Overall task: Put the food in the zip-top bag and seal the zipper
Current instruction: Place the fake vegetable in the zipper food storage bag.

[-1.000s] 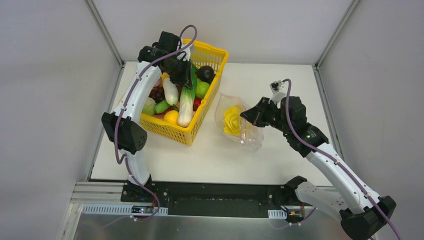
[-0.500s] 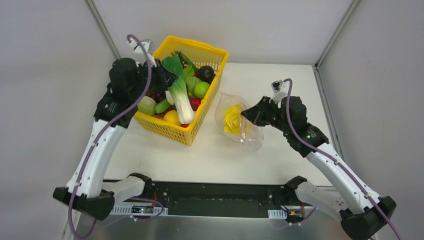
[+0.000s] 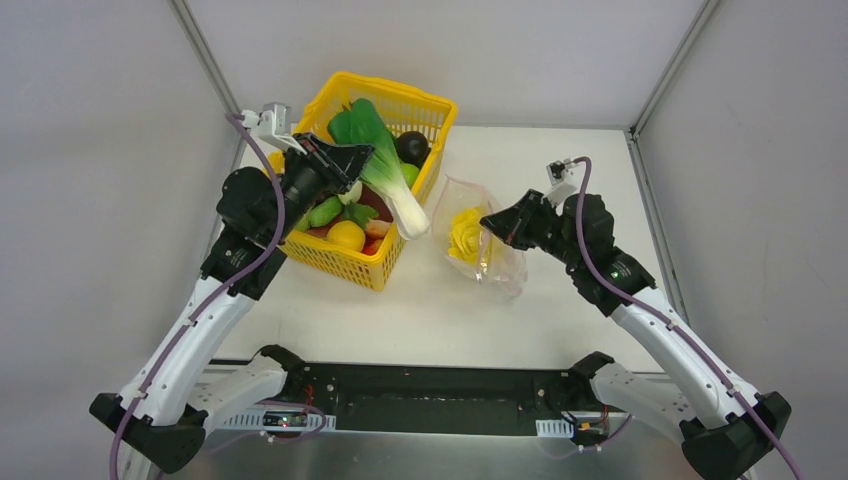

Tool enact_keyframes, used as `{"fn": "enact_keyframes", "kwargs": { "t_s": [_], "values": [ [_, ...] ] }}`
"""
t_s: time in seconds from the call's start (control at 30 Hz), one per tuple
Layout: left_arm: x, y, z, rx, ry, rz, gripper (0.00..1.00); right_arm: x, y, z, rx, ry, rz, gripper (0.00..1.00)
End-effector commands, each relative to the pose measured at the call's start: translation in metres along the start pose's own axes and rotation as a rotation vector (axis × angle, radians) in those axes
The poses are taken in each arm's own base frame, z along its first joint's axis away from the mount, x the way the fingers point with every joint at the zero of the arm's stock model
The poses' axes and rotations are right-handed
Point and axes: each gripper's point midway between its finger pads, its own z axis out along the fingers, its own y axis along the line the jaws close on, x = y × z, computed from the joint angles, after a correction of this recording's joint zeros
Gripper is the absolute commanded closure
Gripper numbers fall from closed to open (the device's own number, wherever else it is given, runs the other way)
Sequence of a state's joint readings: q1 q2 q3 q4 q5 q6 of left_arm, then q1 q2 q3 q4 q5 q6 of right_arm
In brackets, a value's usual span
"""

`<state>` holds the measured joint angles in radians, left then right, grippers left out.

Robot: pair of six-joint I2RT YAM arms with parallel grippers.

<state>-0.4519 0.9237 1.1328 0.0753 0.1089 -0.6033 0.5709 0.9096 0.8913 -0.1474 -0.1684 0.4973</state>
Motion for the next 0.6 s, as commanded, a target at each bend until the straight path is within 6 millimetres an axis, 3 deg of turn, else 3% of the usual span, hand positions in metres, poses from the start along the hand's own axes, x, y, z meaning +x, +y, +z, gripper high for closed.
{"fn": "enact_keyframes", "kwargs": {
  "t_s": [0.0,0.2,0.33,0.57],
  "values": [
    [-0.022,-0.040,-0.002,0.098,-0.150,-0.049,1.00,-0.021,0.017,-0.005,-0.059,-0.085,0.027,1.00],
    [0.011,-0.051,0.019,0.095,-0.137,-0.032,1.00,-0.021,0.024,-0.005,-0.091,-0.084,0.048,1.00],
    [0.022,-0.065,0.031,0.096,-0.138,0.027,1.00,-0.020,0.027,-0.006,-0.105,-0.076,0.056,1.00],
    [0.046,-0.063,0.045,-0.011,-0.155,0.166,1.00,-0.020,0.033,-0.008,-0.136,-0.076,0.069,1.00]
  ]
}}
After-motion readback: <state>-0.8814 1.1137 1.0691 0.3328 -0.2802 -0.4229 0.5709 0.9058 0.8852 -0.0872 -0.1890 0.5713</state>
